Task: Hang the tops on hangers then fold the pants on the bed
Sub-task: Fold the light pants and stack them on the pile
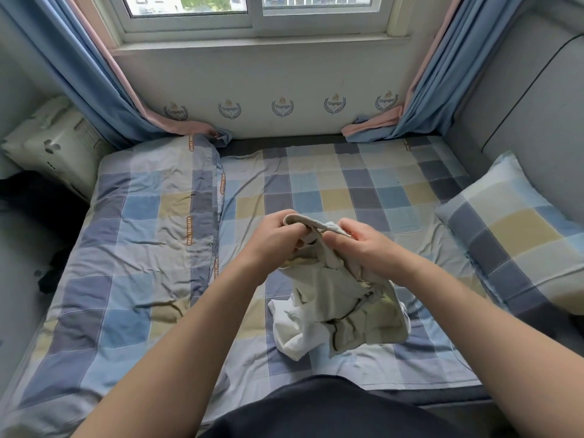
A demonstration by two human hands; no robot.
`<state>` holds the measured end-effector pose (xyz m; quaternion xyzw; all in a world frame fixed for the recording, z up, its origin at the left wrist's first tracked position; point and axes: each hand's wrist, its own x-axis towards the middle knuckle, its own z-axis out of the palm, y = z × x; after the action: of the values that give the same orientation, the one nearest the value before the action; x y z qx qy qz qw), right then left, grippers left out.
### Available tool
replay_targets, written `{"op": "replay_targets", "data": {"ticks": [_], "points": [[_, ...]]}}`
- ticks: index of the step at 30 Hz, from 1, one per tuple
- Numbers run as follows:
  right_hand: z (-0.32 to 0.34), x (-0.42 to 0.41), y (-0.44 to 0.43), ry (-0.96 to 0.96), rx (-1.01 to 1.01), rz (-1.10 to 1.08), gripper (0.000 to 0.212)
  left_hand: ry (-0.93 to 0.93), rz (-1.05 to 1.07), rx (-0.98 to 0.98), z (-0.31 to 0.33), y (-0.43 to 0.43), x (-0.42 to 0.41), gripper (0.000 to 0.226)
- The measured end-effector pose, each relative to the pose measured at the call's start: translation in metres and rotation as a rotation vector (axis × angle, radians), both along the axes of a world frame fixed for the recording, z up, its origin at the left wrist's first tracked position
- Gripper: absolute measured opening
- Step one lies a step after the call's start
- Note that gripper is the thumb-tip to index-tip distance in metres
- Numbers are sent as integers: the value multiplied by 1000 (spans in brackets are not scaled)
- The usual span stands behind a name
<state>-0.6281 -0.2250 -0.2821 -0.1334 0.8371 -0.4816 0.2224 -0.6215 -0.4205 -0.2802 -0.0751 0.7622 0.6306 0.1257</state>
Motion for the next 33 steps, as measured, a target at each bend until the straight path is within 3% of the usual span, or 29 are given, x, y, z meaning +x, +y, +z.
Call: {"op": "replay_targets", "data": {"ticks": [4,8,12,16,22,27,33], "points": [[5,8,1,-4,-90,-15,74,-18,-22,62,-1,2,-1,23],[-4,5,5,13,-138,-44,35,-26,-42,24,-6,2,-5,29],[-12,-2,6,49,-35,-1,17,119,-154,-412,-13,0,-8,9],[-30,-18,10,128,199,-28,23,240,-75,-759,-12,-6,-18,13],[-68,-45,45,254,624,-215,16,273,67,-811,8,-38,-51,16],[-76,-67,52,448,753,-353,11,312,100,-897,14,-56,-76,16],[-65,-98,82,366,968,-419,22,365,255,-948,27,-105,-96,14]]}}
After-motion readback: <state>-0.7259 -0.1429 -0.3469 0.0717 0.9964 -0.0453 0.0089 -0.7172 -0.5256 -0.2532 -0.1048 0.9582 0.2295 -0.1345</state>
